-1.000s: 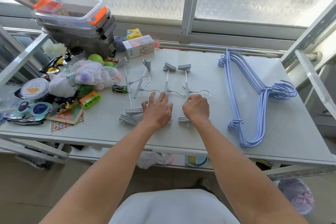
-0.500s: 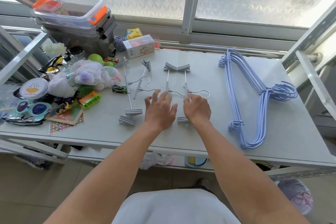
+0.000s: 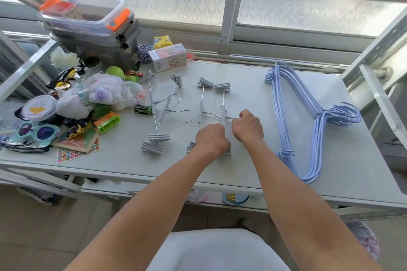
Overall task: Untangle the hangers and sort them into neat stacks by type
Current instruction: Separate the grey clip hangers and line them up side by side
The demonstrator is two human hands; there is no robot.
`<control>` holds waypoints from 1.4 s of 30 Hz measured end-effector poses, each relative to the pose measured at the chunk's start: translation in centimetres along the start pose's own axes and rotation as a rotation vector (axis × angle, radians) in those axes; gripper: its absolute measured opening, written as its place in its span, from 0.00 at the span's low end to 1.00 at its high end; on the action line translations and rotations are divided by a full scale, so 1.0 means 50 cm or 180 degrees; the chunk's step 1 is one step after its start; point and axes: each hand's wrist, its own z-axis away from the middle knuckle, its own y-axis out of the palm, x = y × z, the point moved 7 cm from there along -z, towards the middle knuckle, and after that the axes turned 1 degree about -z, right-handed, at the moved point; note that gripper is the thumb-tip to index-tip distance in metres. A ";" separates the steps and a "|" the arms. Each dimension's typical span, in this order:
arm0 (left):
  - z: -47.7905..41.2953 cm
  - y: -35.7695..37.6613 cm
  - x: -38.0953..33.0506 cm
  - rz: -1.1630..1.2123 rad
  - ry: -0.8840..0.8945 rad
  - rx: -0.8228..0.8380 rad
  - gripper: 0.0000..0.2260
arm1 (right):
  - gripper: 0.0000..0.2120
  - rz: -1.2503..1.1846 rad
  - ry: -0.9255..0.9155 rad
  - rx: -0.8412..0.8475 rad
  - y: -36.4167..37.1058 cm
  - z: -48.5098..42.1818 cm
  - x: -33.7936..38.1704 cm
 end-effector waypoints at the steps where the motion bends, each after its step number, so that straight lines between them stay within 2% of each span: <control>1: 0.001 -0.001 0.002 0.0302 -0.0131 0.0058 0.07 | 0.15 -0.0082 0.0050 -0.0073 -0.008 -0.002 0.001; 4: 0.001 -0.017 -0.004 0.0881 -0.0252 -0.0032 0.06 | 0.16 -0.0320 0.0037 -0.0566 -0.069 -0.006 0.022; 6: -0.003 -0.031 -0.011 0.1051 -0.0115 -0.0228 0.07 | 0.18 -0.0482 -0.0138 -0.0730 -0.114 -0.015 0.052; 9: -0.017 -0.052 -0.026 0.0966 0.0378 -0.0622 0.03 | 0.20 -0.1043 -0.0359 -0.0361 -0.141 -0.039 0.092; 11: -0.028 -0.072 -0.027 0.0906 0.0548 -0.0868 0.04 | 0.15 -0.1857 -0.0296 0.0141 -0.136 -0.044 0.106; 13: -0.035 -0.094 -0.017 0.0823 0.0487 -0.1179 0.07 | 0.12 -0.2314 -0.0376 0.0243 -0.142 -0.036 0.116; 15: -0.032 -0.119 0.001 0.0740 0.0244 -0.1660 0.10 | 0.10 -0.2635 -0.0612 -0.0069 -0.158 -0.024 0.121; 17: -0.025 -0.136 0.026 0.1339 -0.0104 -0.1988 0.11 | 0.06 -0.2992 -0.0846 -0.0347 -0.163 -0.007 0.125; 18: -0.028 -0.136 0.039 0.1957 -0.0270 -0.1873 0.12 | 0.04 -0.3094 -0.0956 -0.0384 -0.157 0.001 0.127; 19: -0.036 -0.124 0.044 0.2716 -0.0435 -0.1490 0.13 | 0.02 -0.3128 -0.1047 -0.0342 -0.143 0.007 0.127; 21: -0.047 -0.081 0.036 0.4048 -0.0810 -0.0283 0.20 | 0.08 -0.2958 -0.1182 -0.0103 -0.092 0.011 0.116; 23: -0.039 -0.047 0.030 0.4552 -0.1055 0.0768 0.26 | 0.17 -0.2563 -0.1175 0.0190 -0.028 0.014 0.087; 26: -0.017 -0.019 0.046 0.3822 -0.1064 0.1412 0.26 | 0.28 -0.1673 -0.1076 0.0434 0.027 0.027 0.050; 28: -0.008 -0.014 0.048 0.3345 -0.0905 0.1415 0.16 | 0.31 -0.1310 -0.0931 0.0490 0.036 0.028 0.040; 30: -0.015 -0.011 0.051 0.2960 -0.0768 0.0962 0.06 | 0.33 -0.1025 -0.0907 0.0444 0.035 0.018 0.045; 34: -0.024 -0.001 0.051 0.2354 -0.0752 -0.0052 0.07 | 0.33 -0.0972 -0.0722 0.0356 0.023 0.012 0.050; 36: -0.022 -0.006 0.041 0.1698 -0.0635 -0.0376 0.07 | 0.28 -0.0822 -0.0555 -0.0207 -0.008 0.020 0.040; 38: -0.017 -0.008 0.022 0.0910 -0.0409 -0.0496 0.07 | 0.22 -0.0318 -0.0516 -0.0930 -0.037 0.030 0.030; 39: -0.016 -0.004 0.013 0.0547 -0.0266 -0.0492 0.08 | 0.22 0.0017 -0.0585 -0.1050 -0.036 0.031 0.028; 42: -0.009 0.012 -0.002 -0.0280 -0.0005 -0.0501 0.10 | 0.28 0.0825 -0.0669 -0.0475 0.011 0.011 0.007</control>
